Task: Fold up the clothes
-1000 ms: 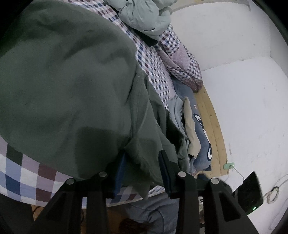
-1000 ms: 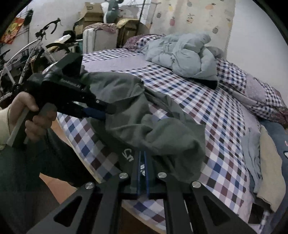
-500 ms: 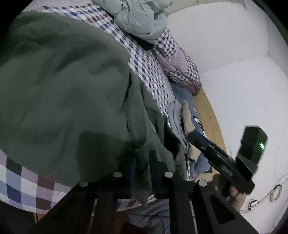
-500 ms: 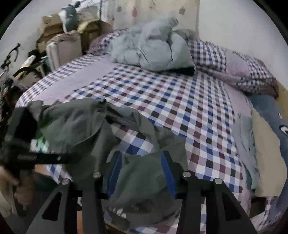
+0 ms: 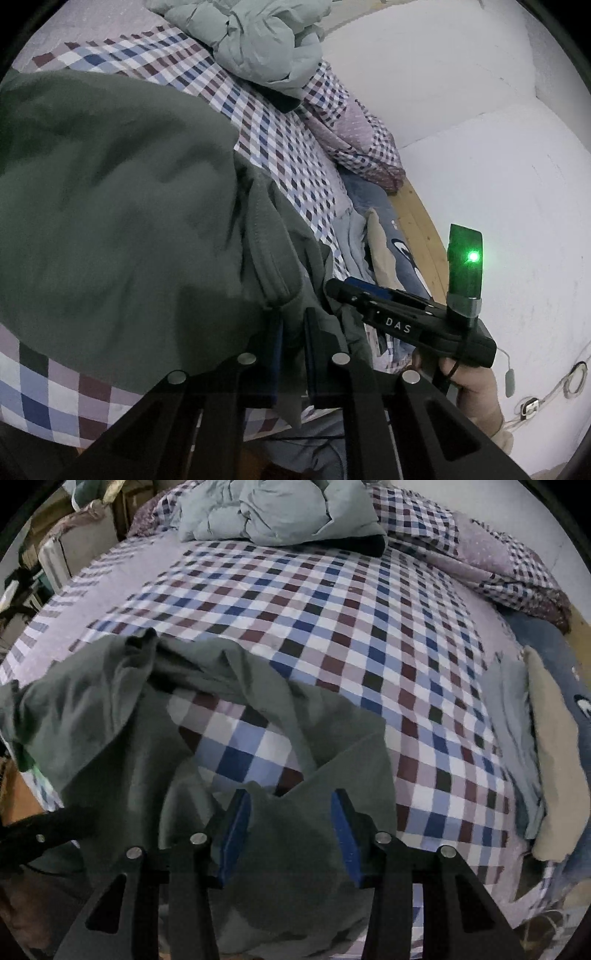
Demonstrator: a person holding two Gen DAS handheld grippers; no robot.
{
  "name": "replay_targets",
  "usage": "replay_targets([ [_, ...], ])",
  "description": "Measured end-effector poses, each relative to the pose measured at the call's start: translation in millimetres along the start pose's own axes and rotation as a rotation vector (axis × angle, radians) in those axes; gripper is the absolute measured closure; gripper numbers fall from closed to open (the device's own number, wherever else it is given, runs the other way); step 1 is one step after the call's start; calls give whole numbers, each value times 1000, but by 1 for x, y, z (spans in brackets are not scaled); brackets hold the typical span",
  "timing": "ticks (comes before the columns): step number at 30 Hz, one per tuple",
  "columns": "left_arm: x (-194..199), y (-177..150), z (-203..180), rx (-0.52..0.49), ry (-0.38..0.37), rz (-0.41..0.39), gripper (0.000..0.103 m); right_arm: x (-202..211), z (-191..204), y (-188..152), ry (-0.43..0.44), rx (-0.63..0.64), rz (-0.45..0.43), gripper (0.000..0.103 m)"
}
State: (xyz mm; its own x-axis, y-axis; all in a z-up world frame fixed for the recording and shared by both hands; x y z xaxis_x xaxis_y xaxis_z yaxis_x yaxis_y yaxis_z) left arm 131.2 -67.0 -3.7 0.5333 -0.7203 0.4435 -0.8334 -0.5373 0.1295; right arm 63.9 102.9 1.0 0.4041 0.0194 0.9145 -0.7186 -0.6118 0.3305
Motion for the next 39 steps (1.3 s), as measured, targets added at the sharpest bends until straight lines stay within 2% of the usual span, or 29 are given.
replay_targets([
  [1,1,0,0,0,-4,-2,95,0,-2,-1,-11,4,3,60],
  [3,4,1,-2,0,-12,-5,95,3,-8,-5,-29,0,6,83],
  [4,4,1,-3,-1,-17,-8,95,4,-11,-7,-38,-3,6,100],
  [10,7,0,-8,-9,-41,-16,95,26,-40,-35,-48,-64,-35,102],
  [14,6,-1,-11,-9,-50,-16,95,36,-56,-54,-20,-135,-40,101],
  [19,3,-1,-15,-10,-58,-20,95,44,-60,-41,-37,-169,-64,95],
  [21,3,-1,-17,-11,-62,-22,95,46,-50,-27,-33,-147,-80,82],
  [22,3,-1,-17,-10,-64,-21,95,46,-43,-19,-30,-133,-88,70],
  [23,3,-1,-17,-10,-66,-20,95,45,-35,-11,-26,-113,-94,64],
  [26,4,0,-18,-7,-72,-17,95,34,-6,11,-12,-53,-83,62],
  [29,6,1,-19,-4,-80,-16,95,17,7,19,-16,-20,-36,59],
  [34,11,2,-19,5,-92,-18,95,-12,7,17,-63,4,76,57],
  [39,16,2,-21,-1,-97,-23,95,-25,8,7,-72,2,132,59],
])
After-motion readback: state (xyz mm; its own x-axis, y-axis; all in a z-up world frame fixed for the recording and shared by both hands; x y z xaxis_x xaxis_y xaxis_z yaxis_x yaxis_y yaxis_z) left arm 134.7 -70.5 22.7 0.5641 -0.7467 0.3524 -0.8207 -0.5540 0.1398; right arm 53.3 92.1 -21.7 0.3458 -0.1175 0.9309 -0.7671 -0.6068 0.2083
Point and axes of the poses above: each gripper's, at about its wrist camera, not at the fingertips, and x roughly against the way its jaws point, z to its left, y to its top, the point moved 10 cm from there along -x, roughly the way its jaws point, and after that the axes turned 15 degrees about x, right-handed, at the moved point
